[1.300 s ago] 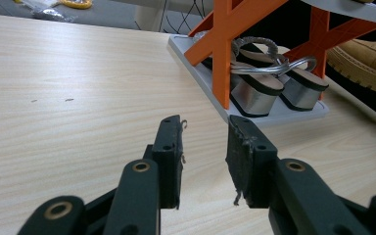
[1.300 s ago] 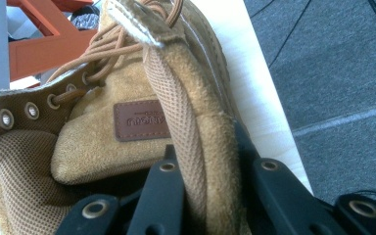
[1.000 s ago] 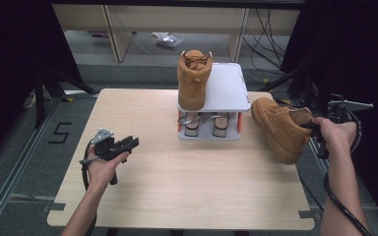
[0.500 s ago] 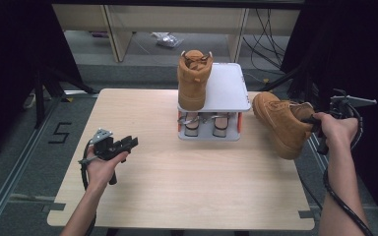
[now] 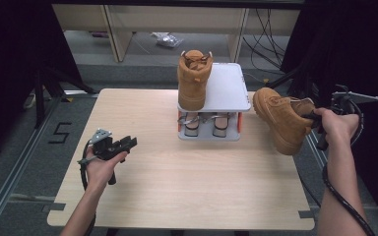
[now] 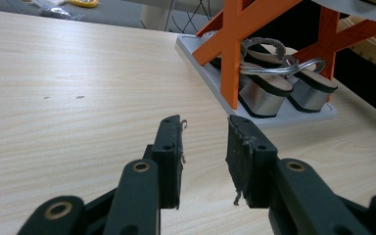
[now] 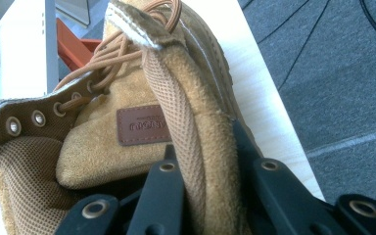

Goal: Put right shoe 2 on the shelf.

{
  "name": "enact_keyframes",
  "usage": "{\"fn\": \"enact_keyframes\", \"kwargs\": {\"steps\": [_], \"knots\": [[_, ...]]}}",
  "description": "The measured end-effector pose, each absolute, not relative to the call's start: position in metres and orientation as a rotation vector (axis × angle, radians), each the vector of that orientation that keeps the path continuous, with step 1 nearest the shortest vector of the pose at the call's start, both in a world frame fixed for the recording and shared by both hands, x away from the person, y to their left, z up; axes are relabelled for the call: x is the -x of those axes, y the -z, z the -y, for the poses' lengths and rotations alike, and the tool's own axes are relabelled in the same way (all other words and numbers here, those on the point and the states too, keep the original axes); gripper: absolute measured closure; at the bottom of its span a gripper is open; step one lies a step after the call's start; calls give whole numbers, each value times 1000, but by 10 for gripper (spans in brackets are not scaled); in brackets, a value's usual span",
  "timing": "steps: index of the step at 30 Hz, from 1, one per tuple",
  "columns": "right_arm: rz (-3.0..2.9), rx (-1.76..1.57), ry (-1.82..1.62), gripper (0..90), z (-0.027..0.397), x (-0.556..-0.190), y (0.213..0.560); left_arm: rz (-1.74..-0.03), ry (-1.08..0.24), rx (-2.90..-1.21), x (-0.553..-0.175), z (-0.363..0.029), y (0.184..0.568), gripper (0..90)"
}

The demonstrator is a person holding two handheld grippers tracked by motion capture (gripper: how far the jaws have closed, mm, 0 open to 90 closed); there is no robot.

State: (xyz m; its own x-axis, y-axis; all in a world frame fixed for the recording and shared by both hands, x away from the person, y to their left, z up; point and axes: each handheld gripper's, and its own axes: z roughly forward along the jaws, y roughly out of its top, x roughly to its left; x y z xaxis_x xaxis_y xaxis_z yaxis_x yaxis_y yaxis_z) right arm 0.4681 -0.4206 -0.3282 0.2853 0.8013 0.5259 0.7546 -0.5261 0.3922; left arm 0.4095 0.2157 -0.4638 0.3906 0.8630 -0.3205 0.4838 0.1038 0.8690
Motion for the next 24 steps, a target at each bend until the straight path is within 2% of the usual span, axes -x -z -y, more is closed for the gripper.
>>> {"fn": "enact_keyframes", "kwargs": {"steps": [24], "knots": [[-1448,-2451,-1129,813,418,-475,310,-1249,-431,-1536,-409,-217,464,656]]}}
